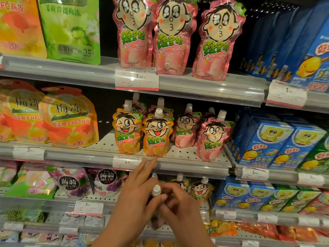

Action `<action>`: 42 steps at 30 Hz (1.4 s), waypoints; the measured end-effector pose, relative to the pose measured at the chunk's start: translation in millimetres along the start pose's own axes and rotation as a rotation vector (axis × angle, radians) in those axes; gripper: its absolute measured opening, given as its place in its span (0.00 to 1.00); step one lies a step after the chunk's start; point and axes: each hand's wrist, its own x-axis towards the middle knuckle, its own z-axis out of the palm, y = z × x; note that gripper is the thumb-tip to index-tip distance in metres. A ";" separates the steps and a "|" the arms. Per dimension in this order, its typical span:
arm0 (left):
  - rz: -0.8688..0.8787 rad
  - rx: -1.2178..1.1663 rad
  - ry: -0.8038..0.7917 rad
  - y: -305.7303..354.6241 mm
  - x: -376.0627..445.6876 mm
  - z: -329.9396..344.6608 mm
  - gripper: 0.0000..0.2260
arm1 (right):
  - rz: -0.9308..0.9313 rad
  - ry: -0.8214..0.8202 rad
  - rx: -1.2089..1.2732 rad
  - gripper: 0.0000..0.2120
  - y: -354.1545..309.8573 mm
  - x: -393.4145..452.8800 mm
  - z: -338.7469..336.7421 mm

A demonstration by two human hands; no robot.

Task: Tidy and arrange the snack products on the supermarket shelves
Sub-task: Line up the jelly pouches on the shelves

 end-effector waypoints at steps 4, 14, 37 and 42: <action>-0.094 -0.166 0.045 18.3 0.6 -6.9 0.13 | -0.024 0.001 -0.070 0.11 -10.4 -0.2 -19.9; -0.223 0.218 -0.063 -19.0 -18.4 29.5 0.32 | -0.096 0.413 0.142 0.08 -48.3 12.6 -80.1; -0.191 0.449 -0.033 -24.9 -12.9 37.4 0.33 | -0.034 0.517 -0.077 0.10 -55.8 94.4 -100.2; -0.160 0.460 0.012 -24.7 -12.2 39.3 0.34 | -0.049 0.569 -0.332 0.17 -46.9 102.6 -96.6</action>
